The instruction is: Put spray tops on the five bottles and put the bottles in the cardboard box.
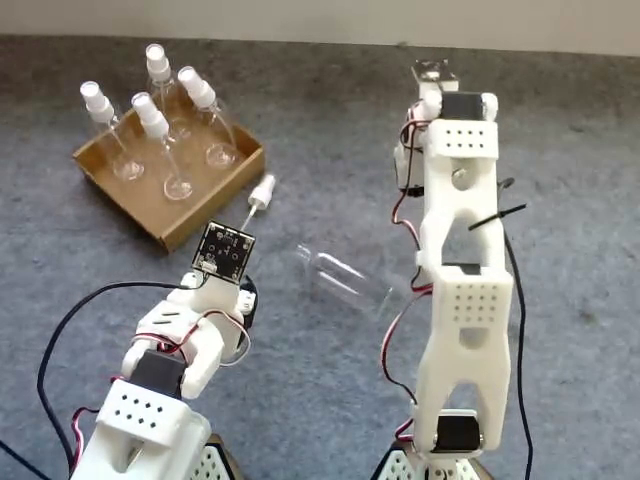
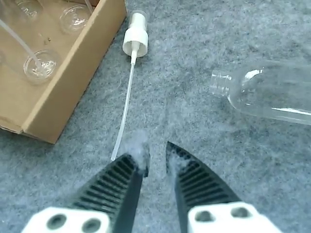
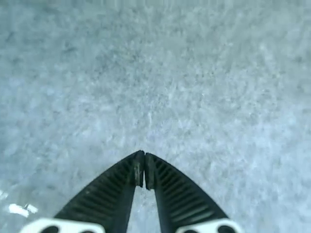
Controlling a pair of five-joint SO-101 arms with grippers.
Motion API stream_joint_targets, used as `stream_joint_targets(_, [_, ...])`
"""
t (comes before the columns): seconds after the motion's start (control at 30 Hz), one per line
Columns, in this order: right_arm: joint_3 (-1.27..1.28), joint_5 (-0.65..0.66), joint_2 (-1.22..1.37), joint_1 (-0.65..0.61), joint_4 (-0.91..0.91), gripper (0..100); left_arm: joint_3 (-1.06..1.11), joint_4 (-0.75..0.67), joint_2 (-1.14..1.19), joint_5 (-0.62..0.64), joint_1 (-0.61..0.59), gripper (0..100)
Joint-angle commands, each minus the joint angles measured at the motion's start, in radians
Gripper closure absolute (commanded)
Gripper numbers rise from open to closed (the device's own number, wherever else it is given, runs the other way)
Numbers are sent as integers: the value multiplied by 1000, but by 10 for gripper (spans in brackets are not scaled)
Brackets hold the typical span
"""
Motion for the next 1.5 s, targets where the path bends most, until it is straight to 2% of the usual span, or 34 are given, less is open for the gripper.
stream_joint_targets(0.0, [159,8,-262,-13,21,993,-8,-21,-8,-9,10,992])
stream_joint_targets(0.5, [680,8,-1033,-16,13,993,-12,-83,-8,-12,19,992])
stream_joint_targets(0.6, [831,9,-1150,-16,-7,992,13,-157,-8,-12,15,992])
stream_joint_targets(0.83, [1253,5,-1349,-15,-248,992,166,-388,-8,-5,18,993])
stream_joint_targets(1.17, [1850,2,-1584,-12,-731,992,154,-387,-8,-3,19,992])
stream_joint_targets(1.33, [2009,-104,-1600,-10,-829,991,156,-387,-8,-9,76,992])
stream_joint_targets(1.47, [2054,-132,-1606,-10,-921,991,182,-385,-8,-8,87,992])
